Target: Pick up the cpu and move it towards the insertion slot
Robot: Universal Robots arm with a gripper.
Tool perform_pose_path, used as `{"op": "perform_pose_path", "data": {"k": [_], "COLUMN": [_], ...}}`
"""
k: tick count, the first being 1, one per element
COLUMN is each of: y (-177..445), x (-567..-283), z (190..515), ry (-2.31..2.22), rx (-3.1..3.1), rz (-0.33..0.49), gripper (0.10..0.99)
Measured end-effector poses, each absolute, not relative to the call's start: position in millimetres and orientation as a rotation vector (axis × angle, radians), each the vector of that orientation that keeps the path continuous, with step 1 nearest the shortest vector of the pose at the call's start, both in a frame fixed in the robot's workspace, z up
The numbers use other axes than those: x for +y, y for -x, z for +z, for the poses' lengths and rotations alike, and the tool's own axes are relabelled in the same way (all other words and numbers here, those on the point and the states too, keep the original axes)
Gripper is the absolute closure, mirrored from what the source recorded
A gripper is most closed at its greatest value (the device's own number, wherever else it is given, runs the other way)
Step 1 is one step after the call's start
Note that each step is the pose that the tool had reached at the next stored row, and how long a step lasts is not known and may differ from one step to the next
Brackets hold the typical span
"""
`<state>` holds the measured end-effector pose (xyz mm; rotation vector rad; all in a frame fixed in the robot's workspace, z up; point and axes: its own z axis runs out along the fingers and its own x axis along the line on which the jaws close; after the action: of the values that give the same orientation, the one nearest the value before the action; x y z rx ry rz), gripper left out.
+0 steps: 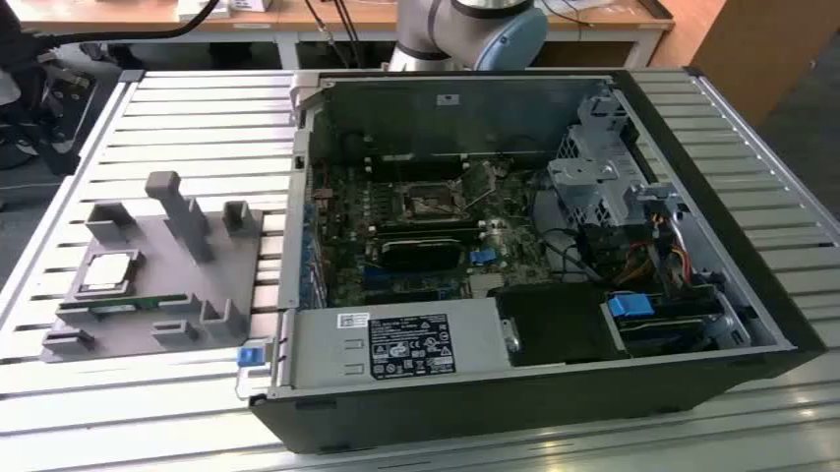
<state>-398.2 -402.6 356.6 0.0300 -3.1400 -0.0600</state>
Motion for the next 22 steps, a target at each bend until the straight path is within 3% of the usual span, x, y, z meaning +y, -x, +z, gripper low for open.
{"op": "perform_pose_path", "data": {"k": [22], "y": [412.8], "x": [-402.6], "z": [356.1], "ry": [-0.030], "rx": [-3.140], "rz": [-0.060], "gripper": [0.980]}}
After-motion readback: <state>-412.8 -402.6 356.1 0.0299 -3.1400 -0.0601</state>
